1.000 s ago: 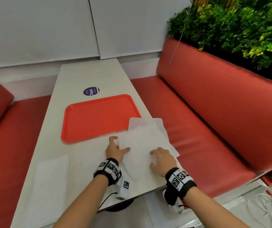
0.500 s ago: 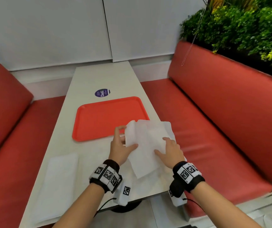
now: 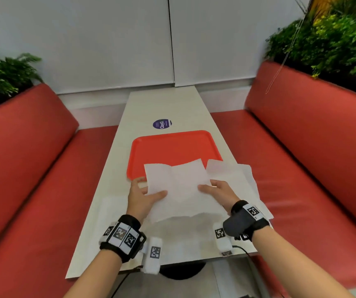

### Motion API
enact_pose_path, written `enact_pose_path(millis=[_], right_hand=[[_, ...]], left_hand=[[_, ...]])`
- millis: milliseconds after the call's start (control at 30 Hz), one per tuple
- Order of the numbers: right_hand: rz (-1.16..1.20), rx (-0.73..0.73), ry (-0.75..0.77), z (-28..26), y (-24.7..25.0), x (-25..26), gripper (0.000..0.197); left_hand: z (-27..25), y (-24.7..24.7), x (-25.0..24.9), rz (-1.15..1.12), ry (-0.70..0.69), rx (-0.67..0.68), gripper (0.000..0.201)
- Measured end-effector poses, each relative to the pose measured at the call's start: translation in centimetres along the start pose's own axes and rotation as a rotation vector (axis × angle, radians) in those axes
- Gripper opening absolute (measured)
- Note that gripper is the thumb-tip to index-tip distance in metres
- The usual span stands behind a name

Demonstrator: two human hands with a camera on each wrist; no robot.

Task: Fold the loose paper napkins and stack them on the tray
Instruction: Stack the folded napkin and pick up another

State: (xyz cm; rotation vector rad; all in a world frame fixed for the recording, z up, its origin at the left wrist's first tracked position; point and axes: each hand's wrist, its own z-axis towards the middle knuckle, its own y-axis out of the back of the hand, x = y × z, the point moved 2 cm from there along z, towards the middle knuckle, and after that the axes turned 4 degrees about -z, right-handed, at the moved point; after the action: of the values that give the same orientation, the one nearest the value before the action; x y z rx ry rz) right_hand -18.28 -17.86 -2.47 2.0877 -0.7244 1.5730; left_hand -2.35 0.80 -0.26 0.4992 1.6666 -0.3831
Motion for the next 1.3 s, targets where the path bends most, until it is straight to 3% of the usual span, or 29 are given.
enact_pose_path(millis=[100,167,333,467,667,733,800,1000,1167,1300], right_hand=[[-0.274,-0.089,-0.004,0.5,-1.3,-1.0,0.015],[-0.342,-0.107,0.041,0.2,-2.5,-0.8,0.014],[-0.277,-0.064,0.202,-1.2,-6.4,1.1,0.013],[-0.139,-0.021,0.282,-2.2,-9.4,2.3,0.018],[0.072,0.024,0.235,-2.8,-12.1,2.0,0.021],[0.091,0.049,0.197,-3.2,-12.9,1.8,0.017],[0.081,0.061,0.154,-3.5,-13.7,1.3,0.014],[0.108,0.047,0.014,-3.7,-16.1,0.2,0.03],[-0.016,0.076,0.163,-2.1,-18.5,1.2,0.041],[-0.185,0.077,0.179,-1.3,-20.2,0.6,0.047]], left_hand=[[-0.2,1.1,0.8,0.062,0.041,-0.071,0.071],[-0.7,1.5,0.2,0.102,0.001,-0.074,0.056],[-1.4,1.7,-1.5,0.102,-0.135,-0.04,0.025],[-2.1,1.9,-2.0,-0.021,-0.103,0.087,0.014],[-3.3,3.9,-1.6,-0.126,0.046,0.236,0.036],[-3.2,5.0,-0.9,-0.161,0.084,0.237,0.025],[-3.0,6.4,0.1,-0.145,0.059,0.204,0.016],[-2.1,10.9,1.1,0.078,-0.092,0.102,0.027],[-0.7,13.7,0.1,0.106,-0.087,0.057,0.035],[0.2,15.7,0.6,0.216,-0.051,0.069,0.043]])
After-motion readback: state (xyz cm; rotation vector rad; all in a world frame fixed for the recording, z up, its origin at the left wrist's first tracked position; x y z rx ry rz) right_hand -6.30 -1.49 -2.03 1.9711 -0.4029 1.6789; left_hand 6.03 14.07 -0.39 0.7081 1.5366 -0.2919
